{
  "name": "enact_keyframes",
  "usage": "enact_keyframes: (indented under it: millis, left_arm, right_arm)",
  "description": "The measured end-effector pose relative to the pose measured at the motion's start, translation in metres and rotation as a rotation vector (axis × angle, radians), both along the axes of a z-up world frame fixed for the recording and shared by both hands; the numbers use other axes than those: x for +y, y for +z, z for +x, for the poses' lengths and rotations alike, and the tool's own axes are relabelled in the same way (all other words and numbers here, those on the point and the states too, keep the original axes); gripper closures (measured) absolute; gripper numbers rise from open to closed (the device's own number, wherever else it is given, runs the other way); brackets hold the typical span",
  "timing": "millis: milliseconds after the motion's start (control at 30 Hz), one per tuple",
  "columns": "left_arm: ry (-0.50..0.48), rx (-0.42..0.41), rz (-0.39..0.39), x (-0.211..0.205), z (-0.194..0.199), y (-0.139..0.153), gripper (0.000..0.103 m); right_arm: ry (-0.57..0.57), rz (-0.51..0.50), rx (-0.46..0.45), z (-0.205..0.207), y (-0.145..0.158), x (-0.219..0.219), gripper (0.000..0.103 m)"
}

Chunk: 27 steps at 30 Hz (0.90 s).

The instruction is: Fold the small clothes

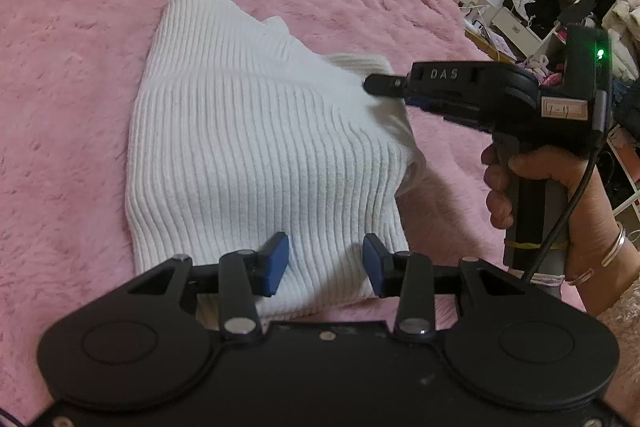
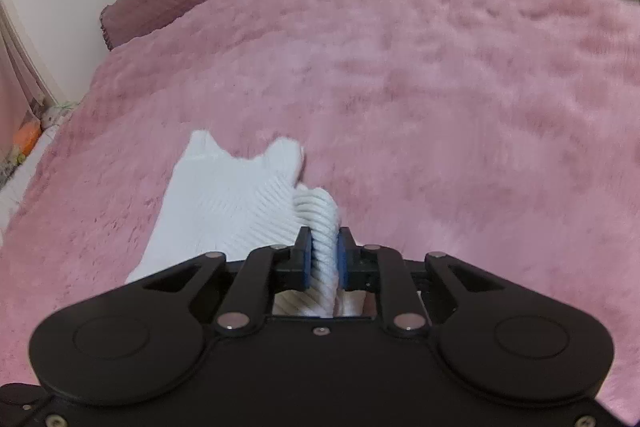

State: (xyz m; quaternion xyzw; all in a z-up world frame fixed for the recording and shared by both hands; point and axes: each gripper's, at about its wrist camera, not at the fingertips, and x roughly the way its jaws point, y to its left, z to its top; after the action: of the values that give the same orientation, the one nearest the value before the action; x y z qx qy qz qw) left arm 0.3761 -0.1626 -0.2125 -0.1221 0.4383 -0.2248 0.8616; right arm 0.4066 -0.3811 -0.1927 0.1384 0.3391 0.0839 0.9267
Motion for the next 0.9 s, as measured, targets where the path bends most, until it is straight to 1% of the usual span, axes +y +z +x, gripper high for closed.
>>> enact_keyframes:
  millis: [67,133,300,400,467,500,533,633,700,800,900]
  left_arm:
    - [-0.001,-0.001,0.005,-0.001,0.001,0.002,0.062]
    - [0.000,0.002,0.009,-0.002,0.002,-0.001,0.062]
    - [0.010,0.014,0.007,-0.003,0.005,-0.010,0.061]
    - [0.008,0.023,0.002,-0.002,0.006,-0.009,0.062]
    - [-0.010,0.017,-0.002,0.002,0.006,0.000,0.062]
    - [-0.012,0.010,-0.007,0.004,0.006,0.006,0.062]
    - [-0.009,-0.008,-0.015,0.010,0.006,0.014,0.061]
    - [0.038,-0.067,-0.029,0.028,0.011,0.034,0.061]
    - [0.087,-0.094,-0.043,0.041,0.020,0.043,0.061]
    - [0.148,-0.098,-0.044,0.053,0.040,0.044,0.061]
    - [0.171,-0.063,-0.044,0.053,0.061,0.035,0.061]
  right_arm:
    - [-0.002,-0.033,-0.013,0.001,0.005,0.003,0.091]
    - [-0.024,-0.051,0.004,0.003,0.004,0.003,0.091]
    - [-0.048,-0.069,0.054,0.010,-0.021,-0.002,0.092]
    - [-0.024,-0.063,0.060,0.010,-0.027,-0.001,0.091]
    - [-0.018,-0.049,0.034,0.007,-0.020,-0.003,0.087]
    - [-0.021,-0.032,0.008,0.003,-0.013,-0.006,0.083]
    - [-0.023,-0.029,-0.016,-0.002,-0.006,-0.006,0.082]
    - [0.012,-0.031,-0.108,-0.024,0.019,-0.003,0.082]
    - [0.065,-0.039,-0.148,-0.040,0.033,0.007,0.082]
    - [0.146,-0.080,-0.144,-0.053,0.037,0.031,0.082]
    - [0.205,-0.120,-0.106,-0.057,0.027,0.053,0.082]
